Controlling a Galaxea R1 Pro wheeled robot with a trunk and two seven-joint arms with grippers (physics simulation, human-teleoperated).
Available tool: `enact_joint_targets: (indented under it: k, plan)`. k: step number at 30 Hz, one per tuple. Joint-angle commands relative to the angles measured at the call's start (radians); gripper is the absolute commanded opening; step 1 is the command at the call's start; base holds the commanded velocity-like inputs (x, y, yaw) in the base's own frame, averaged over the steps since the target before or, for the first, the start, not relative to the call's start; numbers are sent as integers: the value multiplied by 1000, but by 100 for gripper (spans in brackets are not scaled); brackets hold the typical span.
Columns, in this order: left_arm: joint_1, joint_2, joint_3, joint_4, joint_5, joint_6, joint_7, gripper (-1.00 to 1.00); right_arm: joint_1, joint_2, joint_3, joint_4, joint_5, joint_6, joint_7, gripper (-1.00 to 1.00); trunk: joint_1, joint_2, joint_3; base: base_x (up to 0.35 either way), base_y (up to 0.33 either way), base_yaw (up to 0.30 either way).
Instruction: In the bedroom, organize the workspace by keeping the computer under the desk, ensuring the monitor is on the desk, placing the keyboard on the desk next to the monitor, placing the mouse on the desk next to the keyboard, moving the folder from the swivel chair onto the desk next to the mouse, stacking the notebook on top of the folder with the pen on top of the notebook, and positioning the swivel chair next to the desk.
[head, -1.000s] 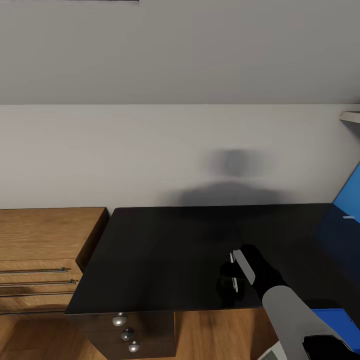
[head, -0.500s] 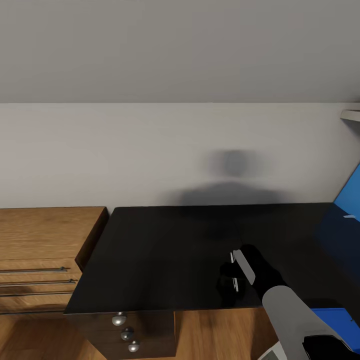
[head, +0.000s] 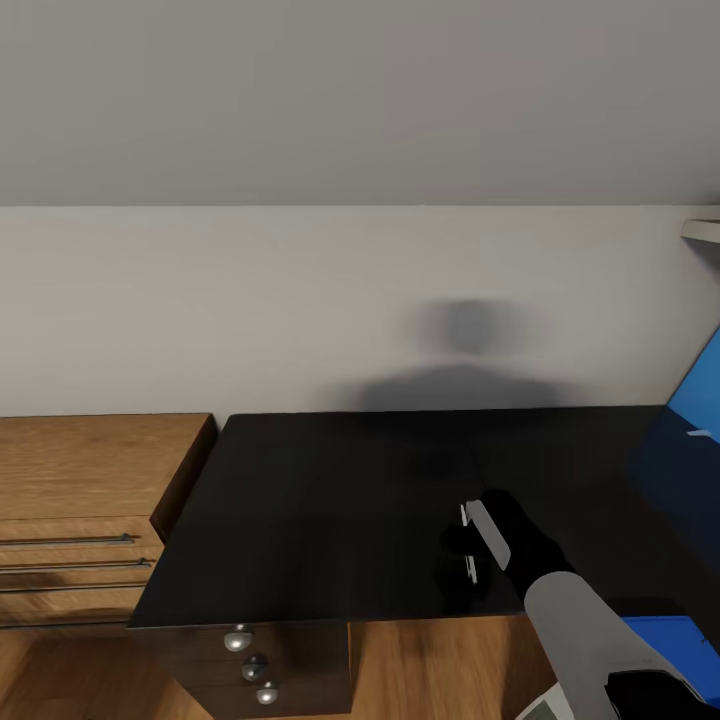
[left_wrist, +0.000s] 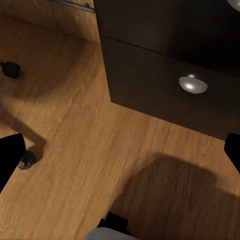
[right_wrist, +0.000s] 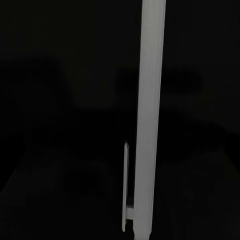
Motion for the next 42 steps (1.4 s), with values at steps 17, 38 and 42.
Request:
enact_joint_targets:
  k: [17, 38, 42]
  plan:
    - [-1, 0, 0, 0, -4, -3, 6, 100, 0, -1, 3, 21, -10, -2, -10, -100, 0, -1, -1, 0, 0, 0]
    - [-1, 7, 0, 0, -4, -1, 4, 100, 0, -1, 4, 21, -12, 1, -11, -100, -31, 55, 24, 0, 0, 0]
    - [-1, 7, 0, 0, -4, -1, 4, 100, 0, -1, 4, 21, -13, -2, -10, -100, -46, 83, 37, 0, 0, 0]
